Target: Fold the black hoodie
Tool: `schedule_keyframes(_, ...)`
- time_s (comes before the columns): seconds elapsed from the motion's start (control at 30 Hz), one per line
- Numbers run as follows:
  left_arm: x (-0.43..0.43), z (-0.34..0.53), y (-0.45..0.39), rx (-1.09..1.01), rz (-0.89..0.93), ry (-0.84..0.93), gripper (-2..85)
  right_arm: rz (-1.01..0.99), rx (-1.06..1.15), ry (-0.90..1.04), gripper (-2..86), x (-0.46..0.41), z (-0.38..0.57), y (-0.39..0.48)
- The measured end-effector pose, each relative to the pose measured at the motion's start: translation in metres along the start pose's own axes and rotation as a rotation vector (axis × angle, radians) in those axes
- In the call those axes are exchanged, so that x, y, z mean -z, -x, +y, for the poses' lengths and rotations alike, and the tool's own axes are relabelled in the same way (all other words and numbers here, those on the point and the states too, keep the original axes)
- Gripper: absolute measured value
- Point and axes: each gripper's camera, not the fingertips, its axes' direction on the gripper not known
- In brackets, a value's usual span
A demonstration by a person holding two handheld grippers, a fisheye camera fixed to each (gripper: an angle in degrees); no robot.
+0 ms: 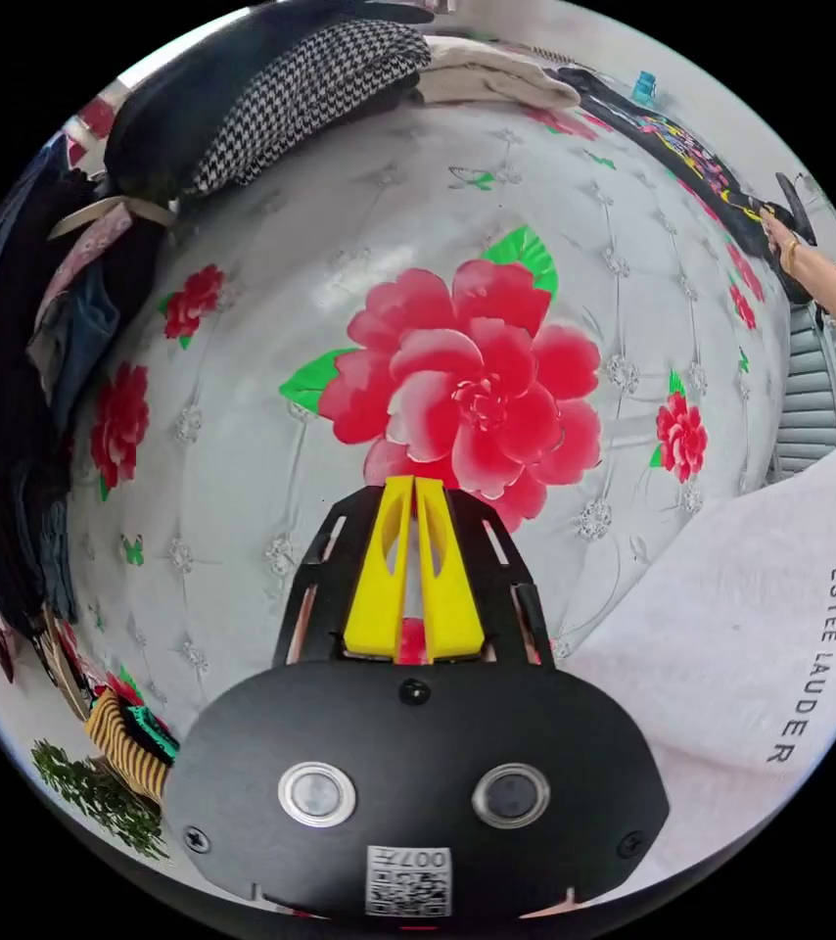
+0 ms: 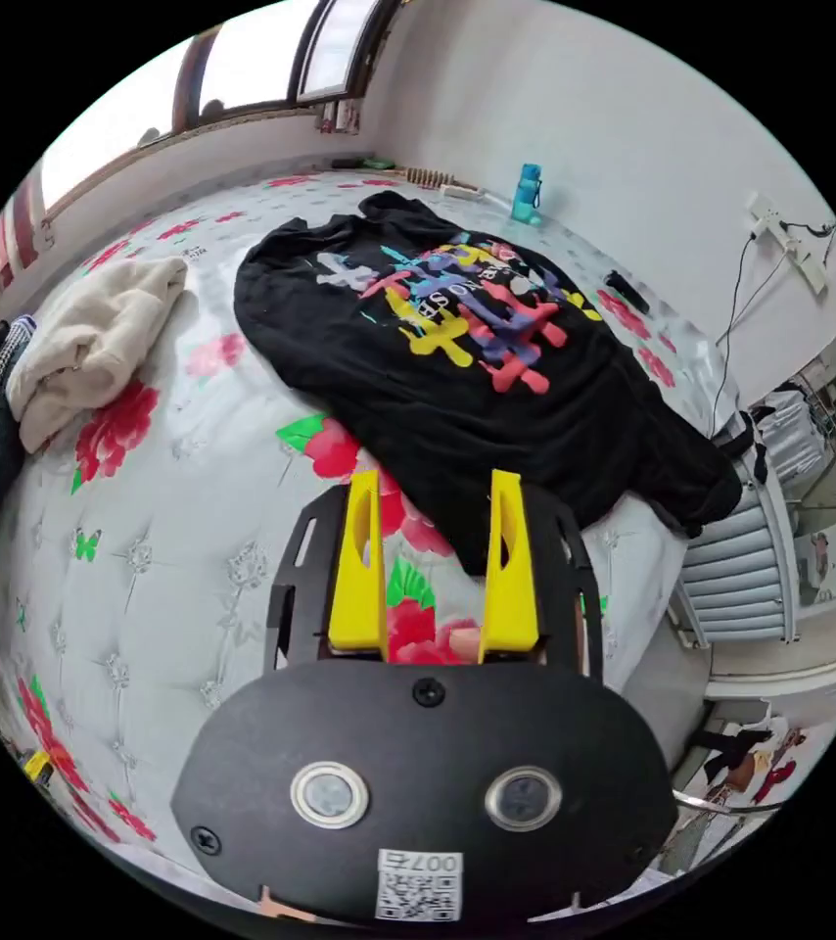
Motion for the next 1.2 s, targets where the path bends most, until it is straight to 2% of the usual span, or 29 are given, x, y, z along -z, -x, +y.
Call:
schedule_keyframes(0.03, 0.0, -0.003, -0.005, -0.017, -0.022, 0.009, -0.9, -0.091, -0.032, 0.185, 11.1, -0.03, -0.006, -0.018)
schedule_keyframes(0.13, -0.003, -0.011, -0.031, -0.137, -0.135, 0.049, -1.0, -0.267, -0.319, -0.006, 8.3, -0.026, 0.012, -0.074)
schedule_keyframes(0.27, -0.006, -0.022, -0.043, -0.17, -0.191, 0.115, -0.9, -0.243, -0.171, 0.015, 4.1, -0.025, 0.025, -0.062)
schedule_keyframes(0.37, -0.003, -0.026, -0.028, -0.077, -0.133, 0.136, -0.9, -0.427, -0.076, -0.026, 2.1, -0.007, 0.052, -0.045)
schedule_keyframes(0.43, 0.0, -0.02, -0.018, 0.001, -0.109, 0.119, -0.7, -0.645, -0.095, -0.154, 1.2, 0.029, 0.086, -0.044)
schedule_keyframes(0.5, 0.022, -0.007, -0.019, -0.004, -0.032, 0.019, -0.1, -0.781, -0.067, -0.195, 0.8, 0.059, 0.107, -0.037)
schedule_keyframes(0.57, 0.055, 0.004, -0.029, -0.024, 0.001, -0.119, 1.8, -0.893, 0.047, -0.207, 0.5, 0.092, 0.126, -0.021)
schedule_keyframes(0.67, 0.121, 0.024, -0.049, -0.112, 0.044, -0.364, 8.3, -1.165, 0.262, -0.191, 0.2, 0.148, 0.158, 0.014)
schedule_keyframes(0.73, 0.161, 0.041, -0.058, -0.176, 0.055, -0.501, 13.0, -1.347, 0.468, -0.129, 0.2, 0.194, 0.189, 0.056)
schedule_keyframes(0.8, 0.208, 0.069, -0.067, -0.26, 0.042, -0.635, 16.0, -1.431, 0.63, -0.072, 0.2, 0.228, 0.216, 0.091)
schedule_keyframes(0.87, 0.239, 0.099, -0.071, -0.301, -0.002, -0.735, 16.9, -1.526, 0.79, -0.023, 0.2, 0.261, 0.245, 0.119)
schedule_keyframes(0.93, 0.263, 0.13, -0.071, -0.314, -0.046, -0.802, 17.0, -1.742, 1.019, 0.086, 0.4, 0.302, 0.284, 0.151)
schedule_keyframes(1.0, 0.288, 0.175, -0.065, -0.284, -0.101, -0.889, 14.7, -1.849, 1.204, 0.199, 0.7, 0.333, 0.318, 0.176)
schedule_keyframes(1.07, 0.307, 0.216, -0.047, -0.289, 0.0, -1.005, 9.6, -1.841, 1.307, 0.231, 1.3, 0.355, 0.351, 0.197)
schedule_keyframes(1.2, 0.312, 0.263, 0.025, -0.017, 0.113, -0.945, 4.6, -1.765, 1.3, 0.143, 3.3, 0.37, 0.371, 0.205)
